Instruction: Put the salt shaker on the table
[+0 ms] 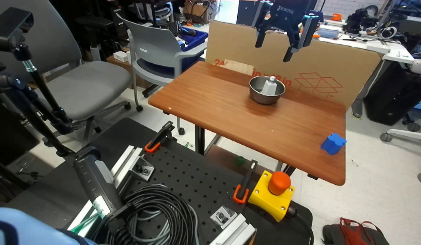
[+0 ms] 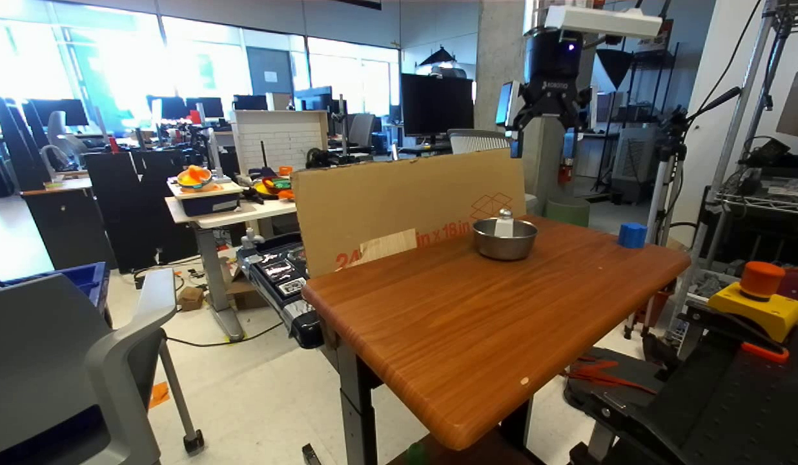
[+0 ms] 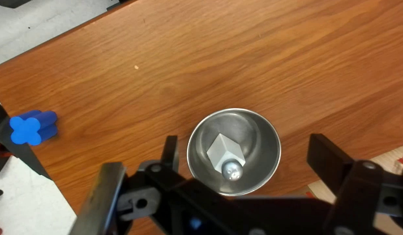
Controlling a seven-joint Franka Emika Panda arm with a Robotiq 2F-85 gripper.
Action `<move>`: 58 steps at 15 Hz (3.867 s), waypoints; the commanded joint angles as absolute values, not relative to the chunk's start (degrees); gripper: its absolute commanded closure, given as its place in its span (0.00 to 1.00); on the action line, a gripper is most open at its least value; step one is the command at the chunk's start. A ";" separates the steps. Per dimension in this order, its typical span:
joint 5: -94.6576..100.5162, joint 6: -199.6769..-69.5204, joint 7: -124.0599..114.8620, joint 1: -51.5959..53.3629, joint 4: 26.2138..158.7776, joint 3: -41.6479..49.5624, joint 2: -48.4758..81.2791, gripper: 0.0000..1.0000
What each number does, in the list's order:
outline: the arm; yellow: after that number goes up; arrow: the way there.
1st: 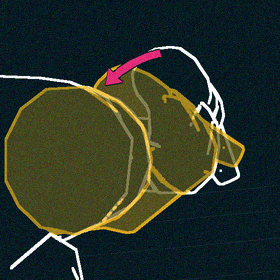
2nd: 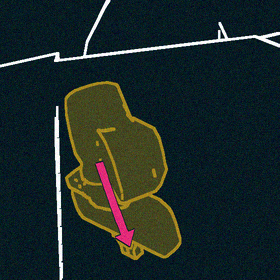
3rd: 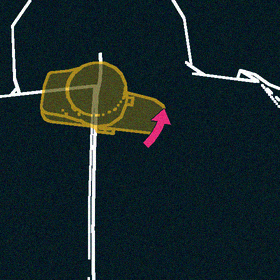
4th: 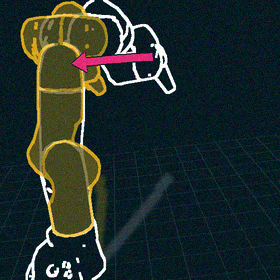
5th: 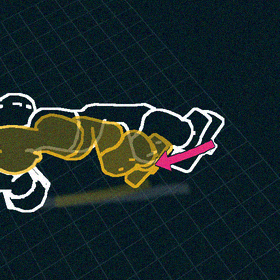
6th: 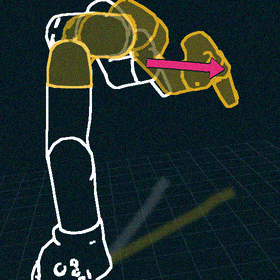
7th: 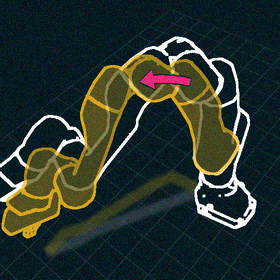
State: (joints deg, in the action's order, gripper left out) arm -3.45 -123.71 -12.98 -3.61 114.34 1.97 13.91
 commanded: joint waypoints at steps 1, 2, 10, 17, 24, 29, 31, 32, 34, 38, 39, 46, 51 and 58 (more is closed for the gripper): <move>-2.87 -124.99 -14.90 -2.87 110.25 3.20 18.23 0.00; -3.09 -125.46 -15.14 -2.89 109.49 3.35 19.21 0.00; -2.21 -132.62 -18.54 -1.85 105.89 4.75 26.00 0.00; -0.30 -133.62 -21.91 0.19 103.09 6.85 31.02 0.00; 1.44 -133.32 -24.20 1.98 101.34 7.91 33.69 0.66; 2.93 -132.87 -25.16 3.24 101.85 8.32 32.60 0.93; 2.63 -132.39 -23.85 3.22 103.92 7.77 30.01 0.93; 2.21 -132.12 -22.62 2.95 105.51 7.30 28.04 0.93; 1.57 -131.72 -19.61 2.19 108.54 6.41 24.18 0.93; 1.21 -131.46 -8.67 0.06 119.49 4.86 11.72 0.93; 1.19 -130.51 -4.67 -0.56 122.03 4.45 8.80 0.93; 5.74 -126.12 10.65 -1.93 133.81 4.61 -2.76 0.93; 9.68 -131.27 8.86 -1.74 133.73 4.04 2.36 0.93; 16.32 -135.83 3.88 -1.29 130.91 4.41 13.96 0.93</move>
State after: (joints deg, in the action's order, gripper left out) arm 13.04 -134.25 6.17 -1.22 133.16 4.34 9.07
